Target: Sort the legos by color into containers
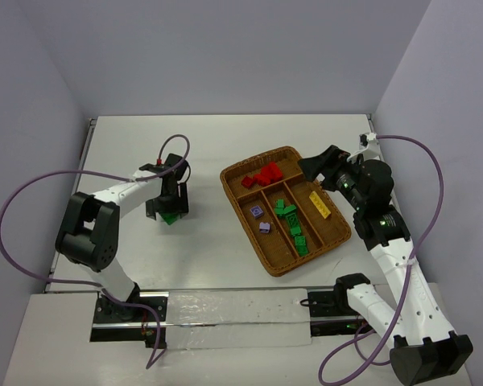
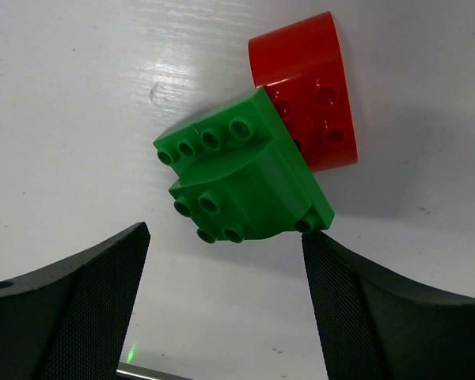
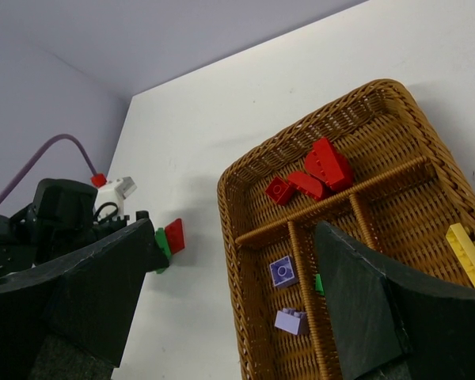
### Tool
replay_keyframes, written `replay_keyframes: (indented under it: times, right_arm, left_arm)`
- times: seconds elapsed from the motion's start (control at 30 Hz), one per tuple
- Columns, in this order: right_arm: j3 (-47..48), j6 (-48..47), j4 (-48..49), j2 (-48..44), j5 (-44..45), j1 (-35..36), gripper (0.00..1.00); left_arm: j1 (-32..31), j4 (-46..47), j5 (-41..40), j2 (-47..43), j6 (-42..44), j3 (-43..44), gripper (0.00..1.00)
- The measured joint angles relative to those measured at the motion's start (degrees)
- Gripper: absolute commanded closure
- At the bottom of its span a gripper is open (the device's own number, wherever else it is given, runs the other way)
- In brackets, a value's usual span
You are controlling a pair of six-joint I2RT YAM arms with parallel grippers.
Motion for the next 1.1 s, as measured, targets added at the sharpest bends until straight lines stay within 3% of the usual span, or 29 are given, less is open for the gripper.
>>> replay_keyframes:
  times: [0.27,0.57,0.8,0.93,1.1]
  right_arm:
    - [0.0,0.0,0.0,0.0,0.0,0.4,0.11]
    - [0.0,0.0,0.0,0.0,0.1,0.4,0.11]
    - [-0.3,0.0,0.0,0.0,0.0,0.4,0.11]
    - [-0.3,0.0,0.0,0.0,0.0,0.4,0.11]
    - [-0.3,0.0,0.0,0.0,0.0,0.4,0.11]
  left_arm:
    - [1.0,-0.1,-1.7,2.6,-3.5,5.0,0.15]
    - [7.9,3.6,-1.5,3.8,-6.9,7.1,0.16]
    - [7.7,5.5,-0.1,0.3,-7.4,4.0,0.26]
    - [7.6,6.1,-0.2,-2.2,-8.3,2.4,0.37]
    - [6.8,6.1,-1.9,-3.5,-8.7,1.2,0.35]
